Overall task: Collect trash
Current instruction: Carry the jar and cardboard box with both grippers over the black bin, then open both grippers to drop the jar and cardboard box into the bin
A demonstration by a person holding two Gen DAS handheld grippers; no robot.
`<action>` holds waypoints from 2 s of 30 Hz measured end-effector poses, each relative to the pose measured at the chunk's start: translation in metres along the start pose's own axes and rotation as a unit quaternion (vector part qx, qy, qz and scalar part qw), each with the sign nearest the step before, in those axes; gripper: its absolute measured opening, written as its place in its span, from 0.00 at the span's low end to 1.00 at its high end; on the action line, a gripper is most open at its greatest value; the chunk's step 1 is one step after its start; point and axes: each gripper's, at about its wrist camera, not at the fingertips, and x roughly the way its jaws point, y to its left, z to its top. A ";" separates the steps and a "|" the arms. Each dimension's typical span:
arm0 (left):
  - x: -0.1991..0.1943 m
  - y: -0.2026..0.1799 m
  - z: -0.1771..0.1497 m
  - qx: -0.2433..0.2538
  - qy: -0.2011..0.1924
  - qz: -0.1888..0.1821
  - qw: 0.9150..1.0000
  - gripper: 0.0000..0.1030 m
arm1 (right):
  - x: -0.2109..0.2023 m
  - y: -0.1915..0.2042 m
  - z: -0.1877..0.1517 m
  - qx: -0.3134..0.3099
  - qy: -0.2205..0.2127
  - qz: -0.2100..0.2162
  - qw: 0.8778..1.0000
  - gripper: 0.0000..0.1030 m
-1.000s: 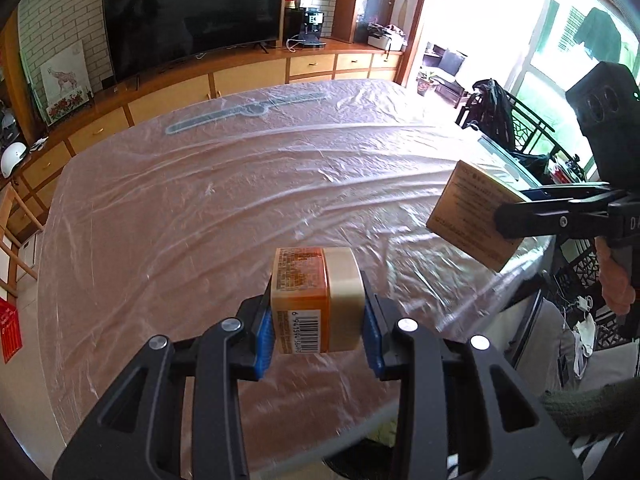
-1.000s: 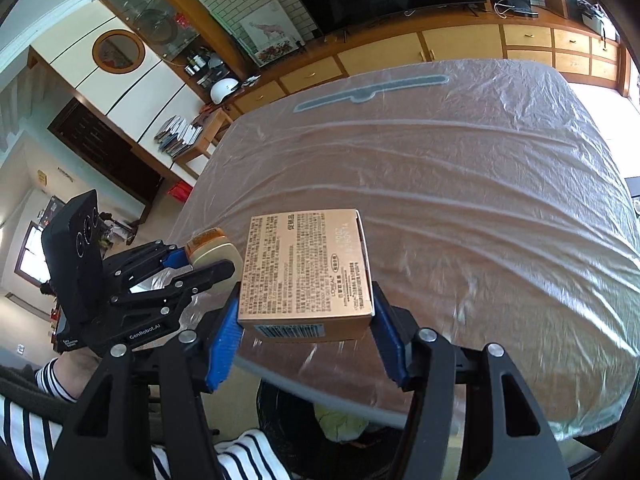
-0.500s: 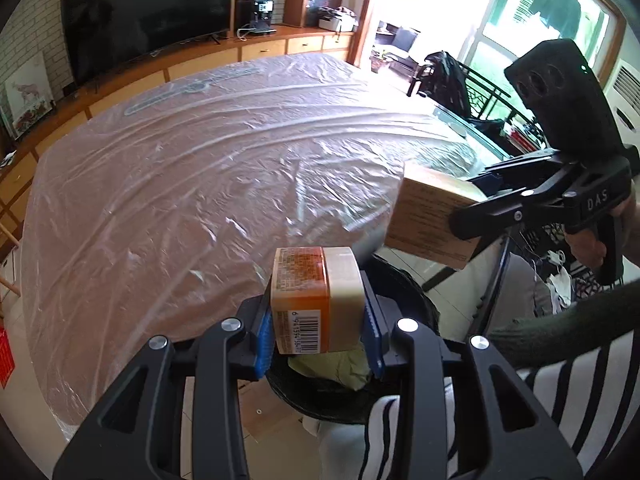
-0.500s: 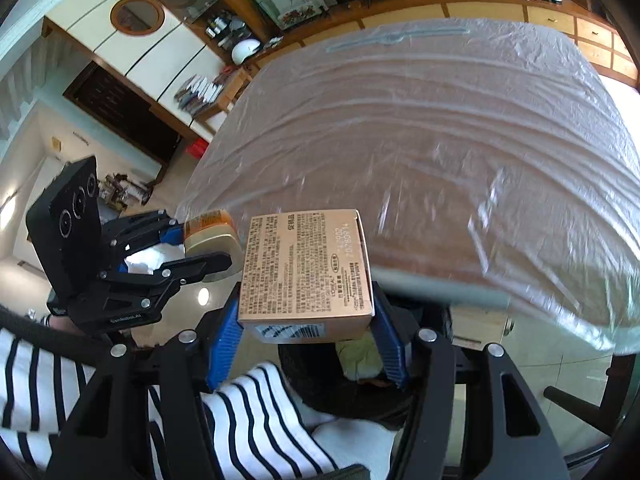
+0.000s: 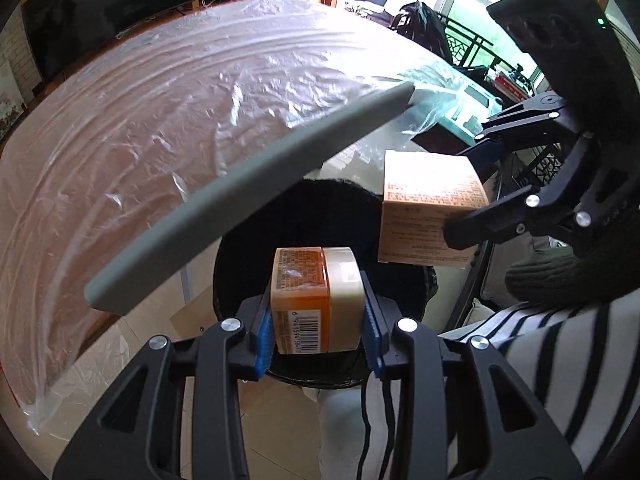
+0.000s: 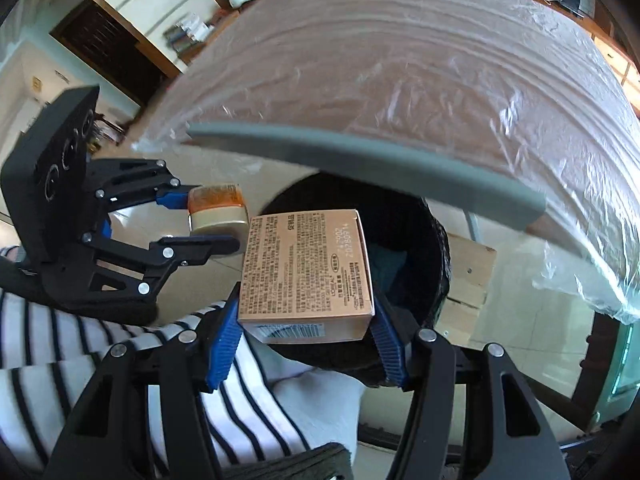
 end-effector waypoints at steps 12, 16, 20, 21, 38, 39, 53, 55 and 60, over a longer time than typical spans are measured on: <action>0.055 0.005 -0.005 -0.003 0.050 0.030 0.998 0.36 | 0.057 -0.013 -0.003 0.015 0.028 -0.043 0.999 0.56; 0.062 0.005 -0.003 -0.005 0.057 0.032 0.998 0.36 | 0.068 -0.011 -0.006 0.013 0.033 -0.047 0.998 0.56; 0.068 0.003 0.000 -0.001 0.062 0.034 0.998 0.36 | 0.078 -0.011 -0.004 0.017 0.036 -0.054 0.998 0.56; 0.068 0.004 0.001 -0.002 0.061 0.033 0.998 0.36 | 0.079 -0.011 -0.004 0.018 0.036 -0.056 0.998 0.56; 0.027 0.014 0.015 -0.008 0.036 -0.029 0.999 0.82 | 0.032 -0.006 -0.010 -0.012 0.047 -0.039 0.998 0.79; 0.019 0.015 0.018 -0.007 0.028 -0.032 0.999 0.82 | 0.022 -0.006 -0.007 -0.014 0.035 -0.033 0.999 0.79; -0.042 0.218 0.124 -0.203 -0.140 0.162 0.956 0.99 | -0.077 -0.167 0.185 0.120 -0.231 -0.212 0.942 0.96; -0.031 0.248 0.132 -0.224 -0.132 0.172 0.950 0.99 | -0.061 -0.204 0.213 0.153 -0.208 -0.214 0.942 0.96; -0.007 0.320 0.137 -0.301 -0.119 0.180 0.929 0.99 | -0.039 -0.246 0.252 0.167 -0.198 -0.216 0.941 0.96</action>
